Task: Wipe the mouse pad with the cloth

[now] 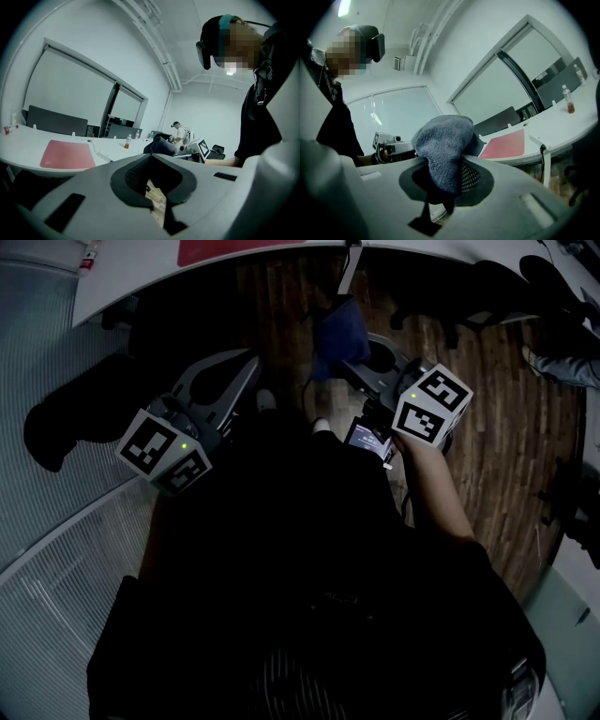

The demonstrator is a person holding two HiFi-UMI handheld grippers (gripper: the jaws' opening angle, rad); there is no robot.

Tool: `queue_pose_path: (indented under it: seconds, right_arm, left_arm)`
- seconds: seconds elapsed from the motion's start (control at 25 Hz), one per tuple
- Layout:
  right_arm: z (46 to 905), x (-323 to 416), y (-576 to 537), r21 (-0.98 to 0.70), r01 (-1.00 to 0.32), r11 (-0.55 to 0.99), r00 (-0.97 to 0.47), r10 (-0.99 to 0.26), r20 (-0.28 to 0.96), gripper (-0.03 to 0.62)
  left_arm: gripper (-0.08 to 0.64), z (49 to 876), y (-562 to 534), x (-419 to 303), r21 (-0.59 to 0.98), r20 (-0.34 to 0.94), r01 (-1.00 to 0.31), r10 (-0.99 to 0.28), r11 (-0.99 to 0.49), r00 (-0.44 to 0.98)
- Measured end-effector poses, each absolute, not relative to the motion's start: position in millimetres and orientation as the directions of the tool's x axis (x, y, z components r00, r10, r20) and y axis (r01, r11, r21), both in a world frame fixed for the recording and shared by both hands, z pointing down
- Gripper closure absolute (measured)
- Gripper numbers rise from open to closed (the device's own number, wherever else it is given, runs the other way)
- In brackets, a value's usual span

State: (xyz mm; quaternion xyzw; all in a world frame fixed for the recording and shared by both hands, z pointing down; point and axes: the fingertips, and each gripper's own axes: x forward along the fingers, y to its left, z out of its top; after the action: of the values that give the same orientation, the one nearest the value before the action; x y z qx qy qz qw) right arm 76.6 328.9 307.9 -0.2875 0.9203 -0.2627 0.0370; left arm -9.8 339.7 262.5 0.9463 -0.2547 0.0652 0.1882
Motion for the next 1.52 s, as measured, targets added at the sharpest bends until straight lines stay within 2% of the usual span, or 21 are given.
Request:
queue_pose_path:
  seconds: [0.16,0.52,1.04,1.52]
  right_arm:
    - [310.3,55.3,363.6,-0.528,-0.542,0.653,-0.807,-0.581,0.109,0.523]
    - [265.2,51.9,310.8,-0.442,-0.659,0.608,-0.721,-0.679,0.141,0.523]
    - [251.5,41.7,295.4,-0.356,-0.735,0.576,-0.663,-0.722,0.2,0.523]
    - [262.9,-25.4,226.6,-0.341,-0.741,0.579,-0.667,-0.693,0.274,0.523]
  left_arm:
    - [0.552,269.9,377.5,-35.4,0.39,0.183,-0.494,-0.46,-0.777,0.869]
    - [0.552,245.8,312.5,-39.7,0.343,0.128,-0.374,-0.352,-0.862,0.927]
    - [0.552,254.5,307.7,-30.6,0.353,0.129,-0.213,-0.179,-0.911,0.975]
    - [0.552,265.5,239.6,-103.4,0.397,0.112,-0.242,-0.215,-0.885,0.97]
